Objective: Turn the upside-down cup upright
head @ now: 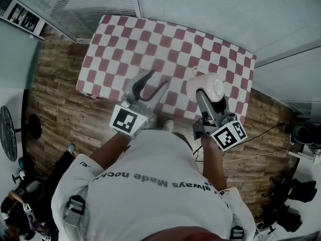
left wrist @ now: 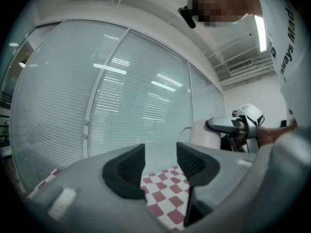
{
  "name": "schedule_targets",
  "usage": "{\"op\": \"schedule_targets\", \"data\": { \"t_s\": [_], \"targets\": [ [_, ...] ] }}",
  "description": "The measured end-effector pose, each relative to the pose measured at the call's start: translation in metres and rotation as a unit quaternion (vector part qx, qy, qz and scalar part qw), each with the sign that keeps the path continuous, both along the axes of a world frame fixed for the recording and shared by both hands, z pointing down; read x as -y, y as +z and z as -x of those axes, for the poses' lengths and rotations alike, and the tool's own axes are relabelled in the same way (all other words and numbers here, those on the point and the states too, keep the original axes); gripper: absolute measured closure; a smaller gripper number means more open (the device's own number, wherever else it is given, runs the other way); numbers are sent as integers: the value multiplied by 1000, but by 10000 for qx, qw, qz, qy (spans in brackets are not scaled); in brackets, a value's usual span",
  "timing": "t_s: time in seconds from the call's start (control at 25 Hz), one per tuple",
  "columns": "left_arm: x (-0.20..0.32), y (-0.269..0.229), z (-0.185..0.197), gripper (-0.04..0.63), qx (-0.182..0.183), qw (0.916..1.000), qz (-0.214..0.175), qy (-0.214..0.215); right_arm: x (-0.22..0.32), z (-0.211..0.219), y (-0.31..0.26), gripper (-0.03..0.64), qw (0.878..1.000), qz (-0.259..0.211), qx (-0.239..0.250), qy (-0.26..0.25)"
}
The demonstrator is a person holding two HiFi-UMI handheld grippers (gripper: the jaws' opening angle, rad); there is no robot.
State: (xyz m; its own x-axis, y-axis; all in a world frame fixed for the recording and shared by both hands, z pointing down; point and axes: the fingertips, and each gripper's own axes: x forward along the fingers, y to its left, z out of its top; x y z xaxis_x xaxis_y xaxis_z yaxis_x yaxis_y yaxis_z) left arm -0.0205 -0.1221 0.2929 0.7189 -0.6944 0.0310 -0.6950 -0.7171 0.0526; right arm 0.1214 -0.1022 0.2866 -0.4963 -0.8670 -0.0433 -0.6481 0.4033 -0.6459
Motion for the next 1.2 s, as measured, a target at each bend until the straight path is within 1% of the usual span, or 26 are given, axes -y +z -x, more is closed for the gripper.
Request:
{"op": "schedule_targets", "data": {
  "t_s": [0.08,0.16,0.24,0.32,0.44,0.48,0.52,0.56,0.64,0.72,0.8,0.92,1.04,1.12,1.2],
  "targets": [
    [0,1,1,390,6,10000,16,-11,6,-7,4,193,9970,224,742,1],
    [-1,1,2,390,-17,10000,10,3,12,-13,9,193,9874,425,1526,-29],
    [-1,-1,2,390,-72,10000,-39,23,15,-19,19,193,9705,680,2311,0],
    [-2,0,2,390,-75,10000,-38,37,18,-22,30,193,9507,936,2957,35],
    [-3,2,2,390,-54,10000,-1,59,19,-22,40,193,9227,1176,3671,-25],
    [-4,3,3,390,-41,10000,14,69,19,-21,41,193,9157,1209,3831,-52],
    [-5,5,3,390,-34,10000,30,84,18,-20,43,193,9115,1226,3925,-70],
    [-6,5,3,390,-39,9999,40,111,17,-19,43,193,9099,1229,3962,-79],
    [-8,4,0,385,-87,9997,53,225,16,-18,42,193,9102,1196,3965,-90],
    [-14,1,-6,380,-165,9988,80,449,15,-16,40,193,9108,1154,3963,-98],
    [-23,1,-17,380,-152,9966,107,805,15,-14,40,193,9105,1140,3973,-112],
    [-41,10,-39,380,-70,9897,253,1410,15,-12,40,193,9104,1119,3981,-125],
    [-55,20,-58,380,-207,9788,469,1983,15,-11,42,193,9082,1102,4038,-86],
    [-61,22,-69,380,-247,9737,558,2194,15,-10,44,193,9064,1116,4074,-64],
    [-63,24,-77,380,-193,9718,543,2285,14,-9,46,193,9058,1138,4082,-63]
  ]
}}
